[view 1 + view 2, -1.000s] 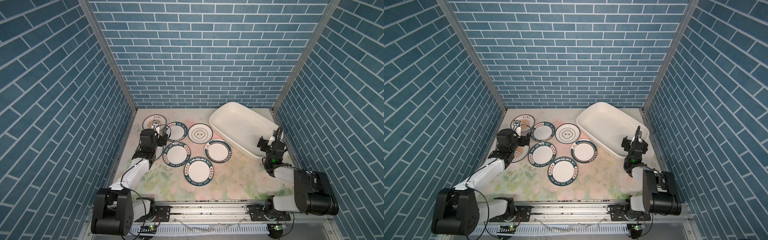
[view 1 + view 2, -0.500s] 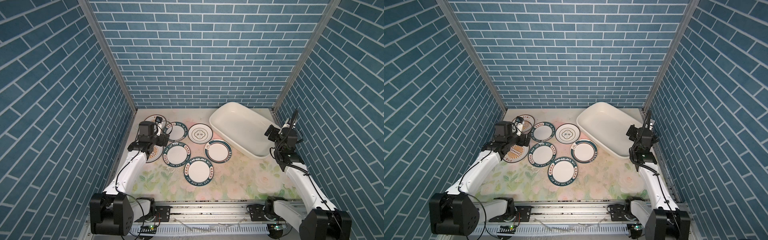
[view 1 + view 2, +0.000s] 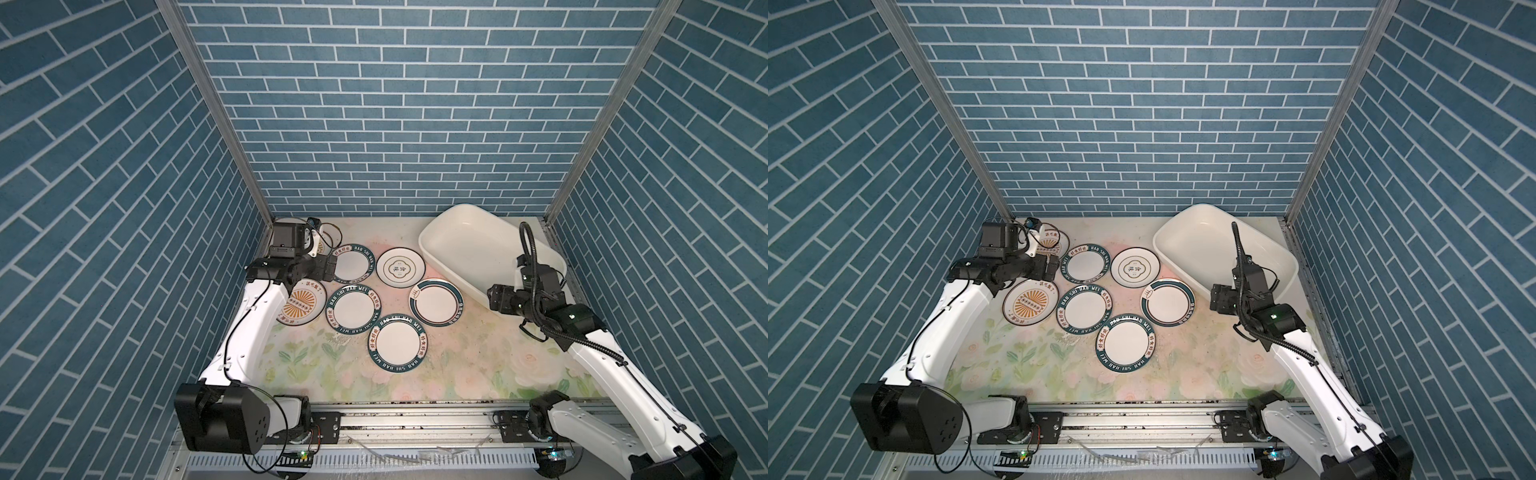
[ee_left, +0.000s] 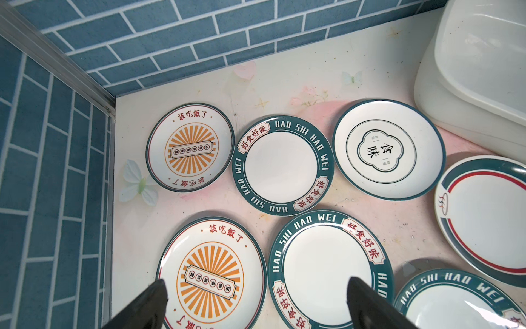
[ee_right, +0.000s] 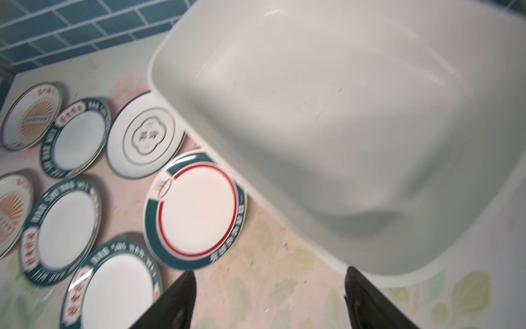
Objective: Place the plates into the plastic bin on the countertop
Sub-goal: Pick up the plate from the bottom-center of the table.
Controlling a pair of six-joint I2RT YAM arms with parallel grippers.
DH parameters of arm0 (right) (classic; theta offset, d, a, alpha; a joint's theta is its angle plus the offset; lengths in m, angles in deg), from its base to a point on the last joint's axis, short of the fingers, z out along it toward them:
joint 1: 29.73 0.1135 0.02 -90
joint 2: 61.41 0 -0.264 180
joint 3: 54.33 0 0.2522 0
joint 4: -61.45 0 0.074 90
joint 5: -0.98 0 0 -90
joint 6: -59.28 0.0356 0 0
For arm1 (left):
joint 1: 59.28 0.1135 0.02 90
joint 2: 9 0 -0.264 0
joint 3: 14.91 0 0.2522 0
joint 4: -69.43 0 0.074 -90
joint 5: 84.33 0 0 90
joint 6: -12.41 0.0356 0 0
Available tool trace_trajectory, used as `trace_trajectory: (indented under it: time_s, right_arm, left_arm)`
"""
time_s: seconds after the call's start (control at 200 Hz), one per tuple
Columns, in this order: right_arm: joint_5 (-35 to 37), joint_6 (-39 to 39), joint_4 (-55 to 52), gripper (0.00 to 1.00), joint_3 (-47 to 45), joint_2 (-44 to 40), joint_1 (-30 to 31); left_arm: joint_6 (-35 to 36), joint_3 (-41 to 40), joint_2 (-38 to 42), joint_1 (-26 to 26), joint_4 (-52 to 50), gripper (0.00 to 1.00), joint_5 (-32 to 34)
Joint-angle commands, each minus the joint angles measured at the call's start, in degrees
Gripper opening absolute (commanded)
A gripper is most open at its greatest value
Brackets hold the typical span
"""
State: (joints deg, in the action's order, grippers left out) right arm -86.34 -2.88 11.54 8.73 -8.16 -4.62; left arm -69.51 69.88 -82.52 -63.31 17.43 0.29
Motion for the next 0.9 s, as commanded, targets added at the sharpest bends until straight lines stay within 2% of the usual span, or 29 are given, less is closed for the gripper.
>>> trace_trajectory:
  time_s: [0.0, 0.175, 0.285, 0.42, 0.605, 0.745, 0.895]
  right_arm:
    - [-7.3, 11.0, -4.7, 0.82, -3.2, -4.5, 4.2]
    - [-5.7, 23.3, 0.1, 0.80, -13.8, -12.3, 11.1]
    - [-4.0, 26.2, 4.6, 0.79, -17.7, -13.1, 13.7]
    - [-4.1, 26.8, 9.2, 0.79, -18.8, -8.2, 15.5]
    - [-6.2, 30.7, 24.3, 0.76, -22.4, -1.0, 17.9]
    - [-8.7, 27.7, 23.5, 0.76, -18.9, 5.5, 20.2]
    - [-12.0, 28.1, 25.9, 0.75, -19.0, 8.3, 21.4]
  left_arm:
    - [-3.0, 0.2, 1.4, 0.0, -2.2, 1.00, -2.1]
    - [-4.4, -5.6, 3.8, -0.1, 3.3, 1.00, -7.0]
    - [-4.9, -7.6, 4.3, -0.1, 4.5, 1.00, -9.3]
    - [-5.1, -7.9, 4.1, -0.2, 3.7, 1.00, -11.0]
    - [-6.7, -9.7, 5.0, -0.3, 4.1, 1.00, -11.3]
    - [-9.2, -9.8, 4.9, -0.4, 1.6, 1.00, -10.7]
    - [-11.9, -7.8, 2.5, -0.4, -6.6, 0.99, -11.8]
